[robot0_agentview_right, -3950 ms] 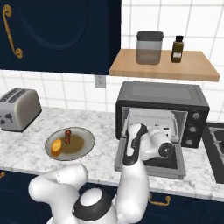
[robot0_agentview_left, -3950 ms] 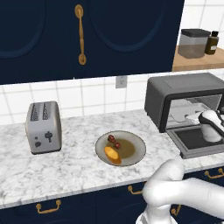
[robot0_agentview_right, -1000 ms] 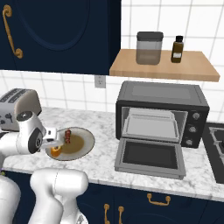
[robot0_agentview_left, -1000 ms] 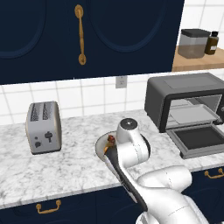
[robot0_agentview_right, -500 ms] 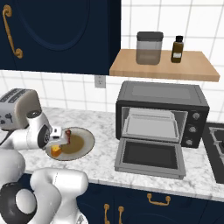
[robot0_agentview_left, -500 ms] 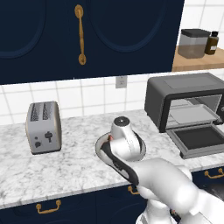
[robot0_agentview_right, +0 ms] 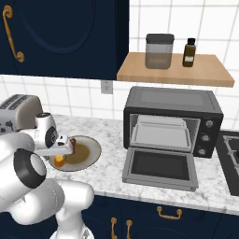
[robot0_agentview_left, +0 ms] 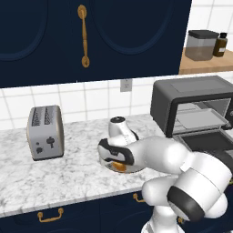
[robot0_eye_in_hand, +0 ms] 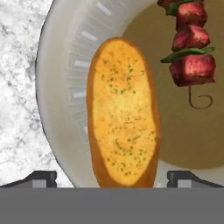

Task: Pick up the kebab skewer and baguette bread, and place them inside the toaster oven. Close the toaster oven door and start by setting the timer.

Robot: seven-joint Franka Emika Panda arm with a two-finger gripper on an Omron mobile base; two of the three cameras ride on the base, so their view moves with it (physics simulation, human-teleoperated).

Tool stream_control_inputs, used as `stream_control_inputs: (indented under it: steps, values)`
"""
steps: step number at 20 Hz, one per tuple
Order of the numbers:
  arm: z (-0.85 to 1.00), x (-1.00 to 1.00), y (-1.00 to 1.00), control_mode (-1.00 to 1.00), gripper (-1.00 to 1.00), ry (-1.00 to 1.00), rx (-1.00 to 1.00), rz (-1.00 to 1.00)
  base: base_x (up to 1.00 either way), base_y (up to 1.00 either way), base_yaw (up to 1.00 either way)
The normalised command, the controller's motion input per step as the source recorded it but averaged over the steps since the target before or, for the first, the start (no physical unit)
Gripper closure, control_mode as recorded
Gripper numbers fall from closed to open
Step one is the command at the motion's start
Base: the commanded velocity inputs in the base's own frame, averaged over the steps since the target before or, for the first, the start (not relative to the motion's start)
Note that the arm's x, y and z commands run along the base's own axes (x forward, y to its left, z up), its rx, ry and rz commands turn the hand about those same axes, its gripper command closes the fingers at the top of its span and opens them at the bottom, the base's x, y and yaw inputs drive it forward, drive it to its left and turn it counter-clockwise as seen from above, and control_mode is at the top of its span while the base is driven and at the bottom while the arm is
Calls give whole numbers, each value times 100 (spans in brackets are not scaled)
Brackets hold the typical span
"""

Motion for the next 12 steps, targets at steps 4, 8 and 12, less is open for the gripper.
stream_control_inputs:
  steps: [4,8,12]
  values:
    - [-31,0,-8,-100,-100,1,0,-2,0,0,0]
    - [-27,-4,-13,-100,-100,0,0,-2,0,0,0]
    - [-16,-1,-9,-100,-100,0,0,-2,0,0,0]
